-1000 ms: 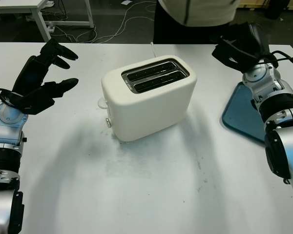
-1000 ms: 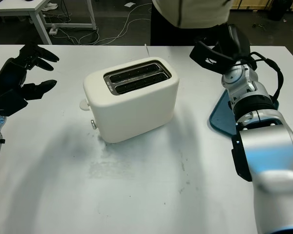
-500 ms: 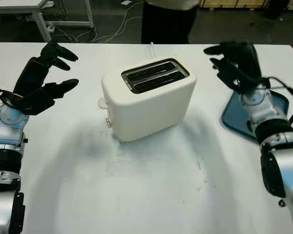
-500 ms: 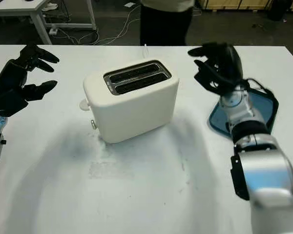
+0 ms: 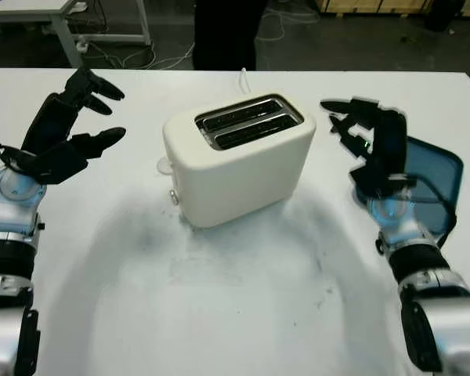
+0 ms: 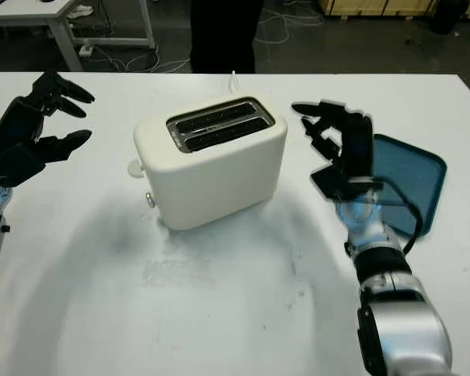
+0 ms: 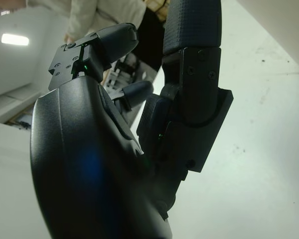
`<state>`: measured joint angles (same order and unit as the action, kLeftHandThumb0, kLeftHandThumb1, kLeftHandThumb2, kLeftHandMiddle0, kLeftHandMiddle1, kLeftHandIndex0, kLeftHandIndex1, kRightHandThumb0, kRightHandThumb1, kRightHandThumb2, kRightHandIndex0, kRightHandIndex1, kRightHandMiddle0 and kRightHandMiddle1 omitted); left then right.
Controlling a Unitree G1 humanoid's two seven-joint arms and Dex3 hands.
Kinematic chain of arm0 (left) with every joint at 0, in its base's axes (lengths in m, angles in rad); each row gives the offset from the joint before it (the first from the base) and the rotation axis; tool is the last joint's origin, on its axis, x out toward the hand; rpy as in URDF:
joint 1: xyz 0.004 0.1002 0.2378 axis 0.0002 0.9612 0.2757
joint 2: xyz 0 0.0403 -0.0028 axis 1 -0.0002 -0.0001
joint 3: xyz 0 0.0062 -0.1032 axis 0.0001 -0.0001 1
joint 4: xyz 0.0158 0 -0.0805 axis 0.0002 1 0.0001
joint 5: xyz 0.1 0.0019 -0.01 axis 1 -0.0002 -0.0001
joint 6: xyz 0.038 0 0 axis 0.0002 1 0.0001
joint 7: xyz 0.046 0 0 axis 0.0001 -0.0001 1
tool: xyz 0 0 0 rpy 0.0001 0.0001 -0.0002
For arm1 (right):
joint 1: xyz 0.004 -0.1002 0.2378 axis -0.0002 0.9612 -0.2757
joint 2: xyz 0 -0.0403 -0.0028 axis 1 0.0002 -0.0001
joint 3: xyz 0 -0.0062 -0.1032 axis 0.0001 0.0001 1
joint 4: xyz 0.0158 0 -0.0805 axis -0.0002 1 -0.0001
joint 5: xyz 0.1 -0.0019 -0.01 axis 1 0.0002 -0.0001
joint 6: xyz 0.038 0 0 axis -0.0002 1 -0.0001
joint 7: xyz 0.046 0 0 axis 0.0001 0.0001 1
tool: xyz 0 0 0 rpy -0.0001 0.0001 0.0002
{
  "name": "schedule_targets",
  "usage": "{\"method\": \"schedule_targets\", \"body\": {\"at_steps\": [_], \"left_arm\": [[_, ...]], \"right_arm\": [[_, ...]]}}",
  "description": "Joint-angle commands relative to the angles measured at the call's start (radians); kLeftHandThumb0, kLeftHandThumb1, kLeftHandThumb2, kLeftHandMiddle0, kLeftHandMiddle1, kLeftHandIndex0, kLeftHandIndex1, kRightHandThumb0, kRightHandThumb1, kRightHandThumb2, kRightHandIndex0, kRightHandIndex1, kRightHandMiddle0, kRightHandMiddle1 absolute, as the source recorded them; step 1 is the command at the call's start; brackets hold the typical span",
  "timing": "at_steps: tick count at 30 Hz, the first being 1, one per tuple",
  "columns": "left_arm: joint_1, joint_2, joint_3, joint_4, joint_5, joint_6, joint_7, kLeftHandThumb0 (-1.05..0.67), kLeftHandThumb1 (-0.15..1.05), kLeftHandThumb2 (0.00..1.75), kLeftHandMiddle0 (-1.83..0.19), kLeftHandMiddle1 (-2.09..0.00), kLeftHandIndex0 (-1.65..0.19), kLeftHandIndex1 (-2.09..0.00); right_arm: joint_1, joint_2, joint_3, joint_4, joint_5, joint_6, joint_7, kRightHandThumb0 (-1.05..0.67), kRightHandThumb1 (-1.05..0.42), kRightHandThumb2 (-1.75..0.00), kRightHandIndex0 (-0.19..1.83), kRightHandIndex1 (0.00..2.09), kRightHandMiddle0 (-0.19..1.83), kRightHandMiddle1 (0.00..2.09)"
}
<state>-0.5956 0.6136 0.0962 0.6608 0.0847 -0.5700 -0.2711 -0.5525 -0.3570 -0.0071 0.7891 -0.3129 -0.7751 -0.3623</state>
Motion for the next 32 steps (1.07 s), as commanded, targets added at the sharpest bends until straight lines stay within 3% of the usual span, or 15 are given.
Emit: {"method": "schedule_targets", "body": {"at_steps": [1, 8, 14, 18, 21, 24, 27, 30, 32], "left_arm": [[0.012, -0.003, 0.008, -0.003, -0.008, 0.013, 0.002, -1.05, 0.92, 0.35, 0.0, -1.64, 0.0, -1.5], [0.057, -0.013, 0.026, -0.003, -0.015, -0.052, 0.033, -1.05, 0.92, 0.37, 0.0, -1.58, 0.0, -1.45], [0.153, -0.089, 0.079, -0.071, -0.13, -0.081, 0.023, -1.05, 0.92, 0.29, 0.0, -1.48, -0.01, -1.35], [0.236, -0.162, 0.105, -0.163, -0.162, -0.05, 0.069, -1.05, 0.92, 0.25, -0.04, -1.47, -0.08, -1.33], [0.29, -0.218, 0.104, -0.192, -0.121, -0.063, 0.137, -1.05, 0.92, 0.29, -0.01, -1.51, -0.03, -1.35], [0.325, -0.282, 0.095, -0.147, -0.091, -0.11, 0.197, -1.05, 0.92, 0.29, 0.0, -1.5, 0.0, -1.36], [0.342, -0.33, 0.085, -0.111, -0.083, -0.137, 0.223, -1.05, 0.92, 0.27, 0.0, -1.5, 0.0, -1.38], [0.35, -0.358, 0.071, -0.083, -0.076, -0.129, 0.227, -1.05, 0.92, 0.23, 0.0, -1.57, 0.0, -1.48], [0.353, -0.373, 0.065, -0.081, -0.08, -0.104, 0.223, -1.05, 0.92, 0.18, 0.0, -1.63, -0.01, -1.54]], "right_arm": [[0.042, 0.015, -0.008, -0.06, 0.0, -0.011, -0.018, -0.22, -0.92, -0.26, 0.84, 1.4, 1.14, 0.15], [0.159, 0.025, -0.026, -0.244, 0.012, 0.042, 0.012, -0.25, -0.92, -0.27, 0.82, 1.39, 1.11, 0.16], [0.244, 0.049, -0.052, -0.387, 0.038, 0.09, 0.043, -0.29, -0.92, -0.32, 0.76, 1.51, 1.07, 0.23], [0.276, 0.074, -0.063, -0.419, 0.1, 0.087, 0.087, -0.32, -0.92, -0.29, 0.81, 1.46, 0.85, 0.74], [0.3, 0.094, -0.069, -0.448, 0.155, 0.123, 0.134, -0.33, -0.92, -0.25, 0.78, 1.52, 0.78, 0.88], [0.324, 0.122, -0.074, -0.49, 0.217, 0.207, 0.182, -0.34, -0.92, -0.26, 0.72, 1.49, 0.76, 0.92], [0.352, 0.152, -0.077, -0.557, 0.264, 0.336, 0.222, -0.39, -0.92, -0.31, 0.71, 1.38, 0.72, 0.9], [0.379, 0.165, -0.073, -0.602, 0.277, 0.428, 0.255, -0.37, -0.92, -0.35, 0.72, 1.11, 0.71, 0.65], [0.395, 0.167, -0.069, -0.627, 0.27, 0.479, 0.274, -0.4, -0.92, -0.39, 0.64, 0.82, 0.68, 0.38]]}}
